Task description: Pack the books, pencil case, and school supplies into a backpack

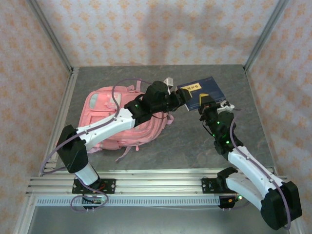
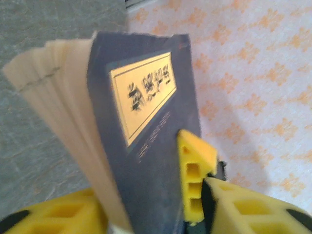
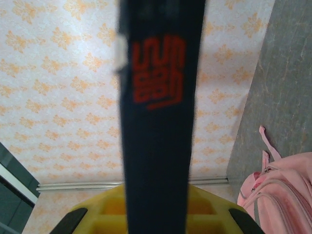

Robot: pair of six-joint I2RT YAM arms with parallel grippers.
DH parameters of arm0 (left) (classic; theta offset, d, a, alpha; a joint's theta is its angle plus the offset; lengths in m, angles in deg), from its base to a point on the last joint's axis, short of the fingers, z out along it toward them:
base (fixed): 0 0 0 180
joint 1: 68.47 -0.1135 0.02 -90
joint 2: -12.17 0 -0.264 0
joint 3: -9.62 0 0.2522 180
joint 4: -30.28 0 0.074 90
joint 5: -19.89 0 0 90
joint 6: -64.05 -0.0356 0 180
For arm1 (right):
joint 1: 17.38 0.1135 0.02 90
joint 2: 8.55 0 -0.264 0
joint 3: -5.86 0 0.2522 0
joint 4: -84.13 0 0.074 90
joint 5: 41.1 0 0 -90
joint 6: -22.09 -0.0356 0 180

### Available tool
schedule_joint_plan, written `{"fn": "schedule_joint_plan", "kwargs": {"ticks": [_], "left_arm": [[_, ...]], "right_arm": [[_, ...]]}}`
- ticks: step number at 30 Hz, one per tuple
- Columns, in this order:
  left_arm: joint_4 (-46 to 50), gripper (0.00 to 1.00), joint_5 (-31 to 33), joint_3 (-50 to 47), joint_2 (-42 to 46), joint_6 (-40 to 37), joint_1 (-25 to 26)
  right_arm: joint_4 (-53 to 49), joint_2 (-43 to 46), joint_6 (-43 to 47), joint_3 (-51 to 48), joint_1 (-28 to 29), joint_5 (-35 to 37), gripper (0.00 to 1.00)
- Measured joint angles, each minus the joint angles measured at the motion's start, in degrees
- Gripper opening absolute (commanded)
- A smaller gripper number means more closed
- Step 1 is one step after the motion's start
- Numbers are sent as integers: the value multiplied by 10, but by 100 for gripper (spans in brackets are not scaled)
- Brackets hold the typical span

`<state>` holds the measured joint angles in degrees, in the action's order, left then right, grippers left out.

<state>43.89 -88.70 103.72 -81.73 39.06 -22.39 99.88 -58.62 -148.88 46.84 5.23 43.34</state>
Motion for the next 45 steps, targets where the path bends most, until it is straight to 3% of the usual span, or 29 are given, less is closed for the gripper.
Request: {"fn": "schedule_joint_plan", "kwargs": {"ticks": [3, 6, 7, 12, 15, 17, 23, 28, 31, 35, 41, 45], "left_arm": [[-6, 16, 11, 0, 0, 9, -1], [-11, 3, 14, -2, 0, 13, -2], [-14, 0, 14, -2, 0, 12, -2], [-35, 0, 14, -36, 10, 10, -10], [-26, 0, 14, -71, 38, 3, -26], [-10, 0, 15, -87, 65, -12, -41], [85, 0, 21, -96, 173, -115, -85], [175, 0, -5, -70, 226, -229, -91], [231, 0, -37, -61, 242, -286, -97], [294, 0, -68, -61, 258, -339, -114], [316, 0, -120, -83, 295, -351, -156], [306, 0, -158, -107, 311, -333, -169]], "right_arm": [[13, -5, -7, 0, 0, 3, 0], [25, -9, -10, 0, 0, 7, 2], [27, -10, -10, 0, 0, 9, 7], [11, -9, 22, 0, 5, -9, 51], [-39, 9, 68, 4, 10, -26, 67], [-90, 25, 108, 12, 10, -32, 71], [-249, 43, 251, 52, 0, -57, 76], [-296, 34, 356, 55, -71, -183, 82], [-279, -2, 371, 65, -104, -298, 84], [-218, -44, 358, 73, -108, -420, 86], [-91, -54, 299, 65, -108, -507, 89], [-52, -71, 273, 55, -108, -527, 91]]}}
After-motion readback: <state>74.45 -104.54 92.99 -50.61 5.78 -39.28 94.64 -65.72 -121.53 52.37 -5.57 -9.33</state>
